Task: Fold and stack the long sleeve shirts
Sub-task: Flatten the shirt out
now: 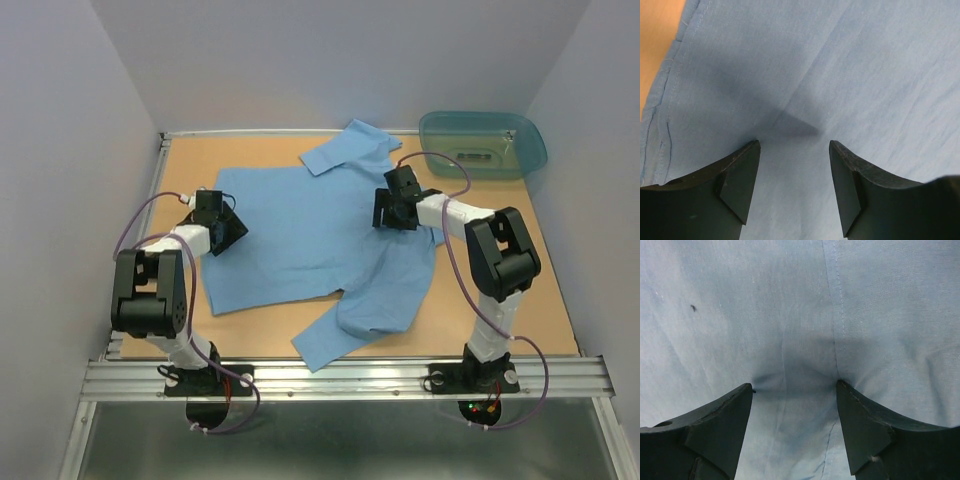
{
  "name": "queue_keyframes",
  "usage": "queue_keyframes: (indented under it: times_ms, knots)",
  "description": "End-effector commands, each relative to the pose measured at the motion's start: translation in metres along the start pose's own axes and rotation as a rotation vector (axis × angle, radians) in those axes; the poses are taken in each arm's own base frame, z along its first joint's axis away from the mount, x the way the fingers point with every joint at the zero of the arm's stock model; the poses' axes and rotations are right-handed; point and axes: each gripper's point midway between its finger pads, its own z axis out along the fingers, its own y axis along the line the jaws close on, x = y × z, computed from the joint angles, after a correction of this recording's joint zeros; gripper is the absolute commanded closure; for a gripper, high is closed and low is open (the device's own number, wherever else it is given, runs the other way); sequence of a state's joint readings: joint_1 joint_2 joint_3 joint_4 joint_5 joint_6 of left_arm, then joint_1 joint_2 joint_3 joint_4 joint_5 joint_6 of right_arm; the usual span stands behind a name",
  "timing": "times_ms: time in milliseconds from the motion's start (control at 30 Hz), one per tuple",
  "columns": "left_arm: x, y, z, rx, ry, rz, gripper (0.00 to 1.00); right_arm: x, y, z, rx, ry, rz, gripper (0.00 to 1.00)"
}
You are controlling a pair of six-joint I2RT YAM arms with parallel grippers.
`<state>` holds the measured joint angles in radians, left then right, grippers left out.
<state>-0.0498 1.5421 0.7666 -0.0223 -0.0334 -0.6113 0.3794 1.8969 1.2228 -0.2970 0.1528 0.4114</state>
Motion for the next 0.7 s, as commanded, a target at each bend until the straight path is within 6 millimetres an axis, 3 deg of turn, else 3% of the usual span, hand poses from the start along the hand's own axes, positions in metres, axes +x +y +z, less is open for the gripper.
queue_keyframes:
  times_ms: [0,100,133,200,233,333,367,433,500,533,633,667]
  knots:
    - [-0.012,0.009,0.024,-0.083,0.028,0.021,0.30,0.002,-0.020,0.024,0.107,0.024,-0.045,0.27]
    - [-0.036,-0.006,0.040,-0.096,0.016,0.035,0.30,-0.016,-0.022,0.026,0.117,-0.009,-0.036,0.26]
    - [-0.053,-0.018,0.041,-0.078,-0.014,0.032,0.30,-0.020,-0.023,0.025,0.120,-0.018,-0.032,0.26]
    - [-0.061,-0.025,0.041,-0.073,-0.013,0.031,0.30,-0.033,-0.023,0.020,0.117,-0.044,-0.036,0.26]
    - [-0.073,-0.035,0.035,-0.050,-0.039,0.029,0.27,-0.042,-0.020,0.015,0.109,-0.064,-0.036,0.26]
    - [-0.080,-0.038,0.018,-0.035,-0.066,0.027,0.23,-0.065,-0.014,-0.014,0.077,-0.134,-0.027,0.24]
    - [-0.089,-0.043,0.002,-0.013,-0.101,0.024,0.18,-0.067,-0.013,-0.022,0.070,-0.145,-0.024,0.24]
    - [-0.079,-0.034,-0.011,-0.015,-0.096,0.029,0.14,-0.080,-0.012,-0.050,0.050,-0.202,0.001,0.22]
    - [-0.081,-0.033,-0.038,0.014,-0.137,0.009,0.11,-0.075,-0.016,-0.065,0.044,-0.213,0.032,0.19]
    - [-0.075,-0.027,-0.052,0.021,-0.151,-0.003,0.07,-0.080,-0.016,-0.083,0.028,-0.246,0.052,0.18]
    - [-0.053,0.000,-0.066,-0.028,-0.131,-0.023,0.02,-0.056,-0.029,-0.094,0.043,-0.217,0.116,0.08]
    - [-0.050,0.006,-0.078,-0.031,-0.140,-0.027,0.01,-0.044,-0.035,-0.102,0.045,-0.204,0.157,0.04]
